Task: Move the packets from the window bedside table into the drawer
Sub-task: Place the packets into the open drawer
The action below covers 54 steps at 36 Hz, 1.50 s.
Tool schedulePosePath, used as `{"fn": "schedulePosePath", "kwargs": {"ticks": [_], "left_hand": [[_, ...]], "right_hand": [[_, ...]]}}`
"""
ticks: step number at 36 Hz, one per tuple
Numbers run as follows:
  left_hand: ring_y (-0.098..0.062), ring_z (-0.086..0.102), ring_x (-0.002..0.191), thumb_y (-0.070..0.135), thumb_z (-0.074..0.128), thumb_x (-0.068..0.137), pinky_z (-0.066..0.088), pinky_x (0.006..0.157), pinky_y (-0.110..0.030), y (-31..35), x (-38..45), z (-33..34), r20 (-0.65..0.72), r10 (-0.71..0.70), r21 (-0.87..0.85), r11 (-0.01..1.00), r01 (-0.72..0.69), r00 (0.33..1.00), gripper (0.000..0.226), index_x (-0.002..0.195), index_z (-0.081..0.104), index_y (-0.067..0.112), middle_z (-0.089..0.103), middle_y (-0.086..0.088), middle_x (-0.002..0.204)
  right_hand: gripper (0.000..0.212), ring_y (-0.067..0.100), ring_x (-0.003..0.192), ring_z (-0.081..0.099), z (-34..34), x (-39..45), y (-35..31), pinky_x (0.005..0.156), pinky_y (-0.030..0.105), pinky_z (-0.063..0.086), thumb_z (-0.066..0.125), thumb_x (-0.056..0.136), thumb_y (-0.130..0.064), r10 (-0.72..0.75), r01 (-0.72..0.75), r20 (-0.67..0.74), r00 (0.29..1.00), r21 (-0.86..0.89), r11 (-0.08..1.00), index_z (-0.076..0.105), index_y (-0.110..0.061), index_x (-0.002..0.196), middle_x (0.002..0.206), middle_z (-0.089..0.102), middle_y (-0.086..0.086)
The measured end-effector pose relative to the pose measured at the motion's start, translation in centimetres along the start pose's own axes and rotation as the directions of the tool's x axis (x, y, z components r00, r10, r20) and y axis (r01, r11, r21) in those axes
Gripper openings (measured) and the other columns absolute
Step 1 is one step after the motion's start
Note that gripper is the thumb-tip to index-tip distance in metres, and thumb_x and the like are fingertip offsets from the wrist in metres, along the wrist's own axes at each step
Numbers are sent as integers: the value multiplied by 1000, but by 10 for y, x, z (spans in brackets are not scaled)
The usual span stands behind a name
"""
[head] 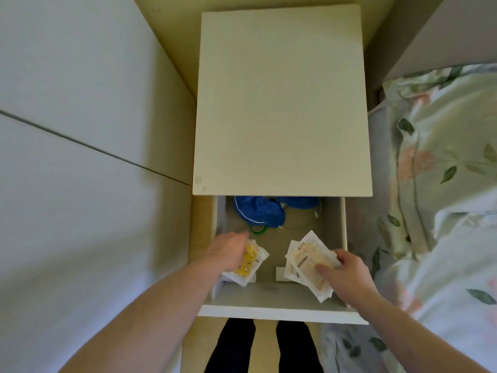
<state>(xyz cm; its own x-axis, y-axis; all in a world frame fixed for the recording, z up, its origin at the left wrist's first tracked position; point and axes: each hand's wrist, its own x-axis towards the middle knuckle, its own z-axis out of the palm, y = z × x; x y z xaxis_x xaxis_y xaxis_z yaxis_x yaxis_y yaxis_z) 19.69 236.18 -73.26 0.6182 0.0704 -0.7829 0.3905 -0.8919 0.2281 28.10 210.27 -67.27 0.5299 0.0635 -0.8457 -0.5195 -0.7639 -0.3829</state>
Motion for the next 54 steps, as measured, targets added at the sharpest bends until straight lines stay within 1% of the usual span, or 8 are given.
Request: {"fn": "schedulePosePath", "kwargs": {"ticks": [9,14,21,25,29,37,47,54], "left_hand": [[-27,66,101,10,64,88,52,84,-37,1,20,31,-15,-51,-3,999,51,999,42,127,61,25,69,-7,112],[-28,69,93,5,62,87,55,79,-39,0,23,32,-31,-24,137,990,28,999,23,100,72,22,72,-5,98],[-29,69,96,-1,55,92,52,80,-39,0,25,20,-9,45,392,919,-38,999,23,105,70,12,70,-8,100],[-26,62,107,7,59,93,36,110,-46,-1,26,12,-11,85,533,844,-66,996,16,101,71,14,72,-6,100],[-29,48,122,19,65,92,30,108,-46,-7,25,12,1,129,650,753,-98,992,17,107,71,15,68,-6,114],[-32,39,129,16,74,82,33,108,-45,-1,24,42,-50,170,626,773,-102,984,78,149,36,7,40,-16,145],[-36,28,141,10,56,94,39,108,-55,8,17,87,153,160,416,885,-210,975,64,153,30,13,25,-14,158],[-36,34,134,12,60,94,47,101,-51,11,26,87,127,158,397,897,-196,979,59,149,39,13,33,-13,151]], "right_hand": [[17,11,82,64,20,29,19,58,21,52,70,93,-19,37,-38,26,999,30,999,62,-28,103,97,66,-10],[17,15,87,66,22,36,20,59,21,54,71,92,-20,34,-34,25,999,18,999,61,-28,105,96,65,-12],[18,9,80,65,21,42,16,56,20,52,72,91,-21,25,-25,14,1000,11,1000,64,-28,106,97,67,-11],[21,16,88,65,22,44,14,59,20,54,71,92,-19,28,-28,19,999,17,999,62,-27,109,102,65,-8],[23,18,90,64,23,47,16,59,20,54,71,92,-19,42,-43,27,999,19,999,61,-27,111,104,65,-6],[23,14,86,63,29,49,24,54,17,52,72,92,-19,68,-69,46,997,23,997,62,-29,110,100,65,-9],[25,15,93,62,30,49,29,50,16,51,70,93,-18,94,-96,73,993,29,995,62,-26,114,107,64,-7],[24,15,98,60,32,51,32,76,33,60,70,93,-16,86,-87,81,993,15,996,59,-28,111,107,61,-7]]}}
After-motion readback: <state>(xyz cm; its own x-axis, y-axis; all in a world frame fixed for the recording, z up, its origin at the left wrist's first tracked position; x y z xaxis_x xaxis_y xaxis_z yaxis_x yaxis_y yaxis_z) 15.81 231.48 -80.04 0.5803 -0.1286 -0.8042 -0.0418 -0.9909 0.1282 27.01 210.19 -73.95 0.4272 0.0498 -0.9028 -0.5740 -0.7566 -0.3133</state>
